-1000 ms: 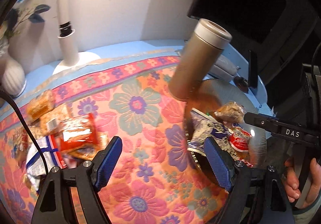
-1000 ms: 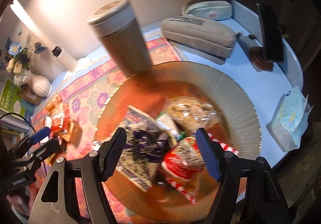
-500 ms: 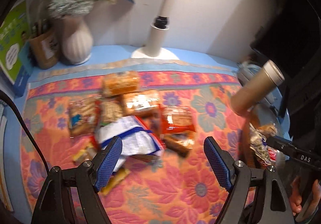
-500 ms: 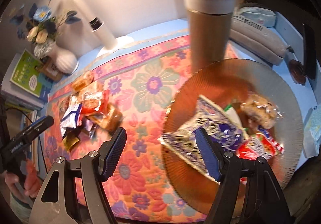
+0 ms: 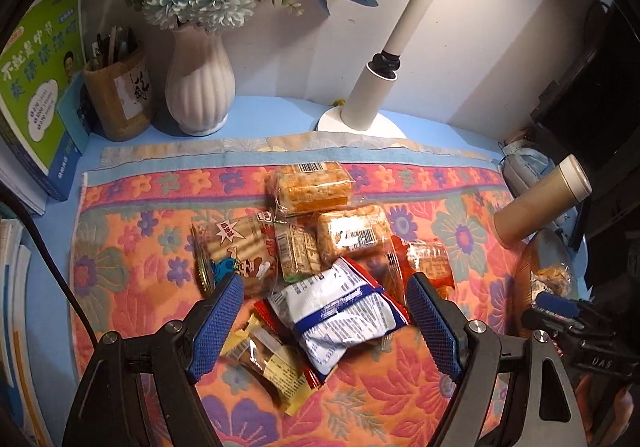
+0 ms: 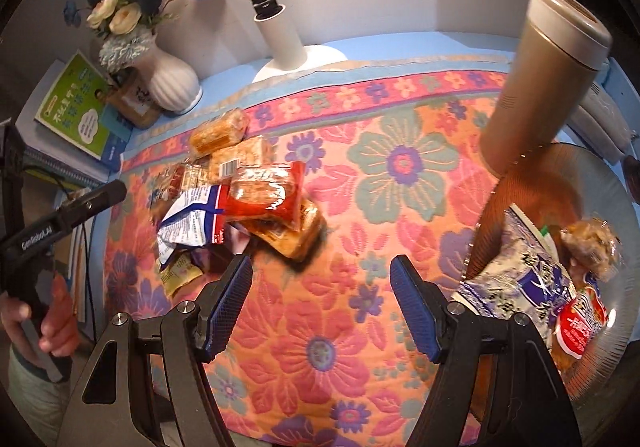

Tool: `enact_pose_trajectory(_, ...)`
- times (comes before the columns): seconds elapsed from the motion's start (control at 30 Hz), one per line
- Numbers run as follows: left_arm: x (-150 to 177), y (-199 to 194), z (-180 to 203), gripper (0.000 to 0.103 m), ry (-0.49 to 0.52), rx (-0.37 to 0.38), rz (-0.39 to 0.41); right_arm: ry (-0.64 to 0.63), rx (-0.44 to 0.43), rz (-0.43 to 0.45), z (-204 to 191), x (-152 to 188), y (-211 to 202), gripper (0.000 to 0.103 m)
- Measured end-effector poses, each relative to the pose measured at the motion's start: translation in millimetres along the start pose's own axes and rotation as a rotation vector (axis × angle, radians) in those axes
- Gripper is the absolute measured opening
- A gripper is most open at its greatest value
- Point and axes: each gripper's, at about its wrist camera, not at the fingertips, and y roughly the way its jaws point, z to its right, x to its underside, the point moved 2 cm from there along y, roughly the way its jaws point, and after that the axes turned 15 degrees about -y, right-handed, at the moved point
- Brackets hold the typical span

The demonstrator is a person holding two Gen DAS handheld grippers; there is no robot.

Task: Organize snacks
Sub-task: 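Move both tools back toward the bread packs, then grasp a barcoded bread pack with left tool while right grasps red bread pack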

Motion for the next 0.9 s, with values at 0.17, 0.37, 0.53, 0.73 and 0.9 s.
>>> enact_pose_trajectory(0.17, -27.5, 18.5, -4.3, 0.088, -0.041, 0.057, -0.054, -0.047, -0.011, -0.022, -11.5, -17.5, 15.6, 0.071)
enact_pose_trajectory(0.37, -59.9, 51.1, -1.4, 0.091, -0.047, 0.087, -0.117, -0.247, 0.019, -0.061, -27.8, -41.6, 30.5, 0.071)
enact_pose_trajectory(0.53, -78.4, 87.8, 0.4, 0.091, -0.115, 0.096, -0.187, -0.504, 0.039, -0.121, -51.3, -53.7, 53.6, 0.071)
enact_pose_trajectory(0.73, -87.6, 126.1, 10.1, 0.092, -0.146, 0.067, -0.249, -0.743, 0.055, -0.183, -67.1, -57.8, 82.0, 0.071)
enact_pose_trajectory(0.9, -91.7, 151.1, 16.1, 0.092, -0.112, -0.023, -0.247, -0.859, 0.028, -0.218, -72.3, -62.5, 103.9, 0.071)
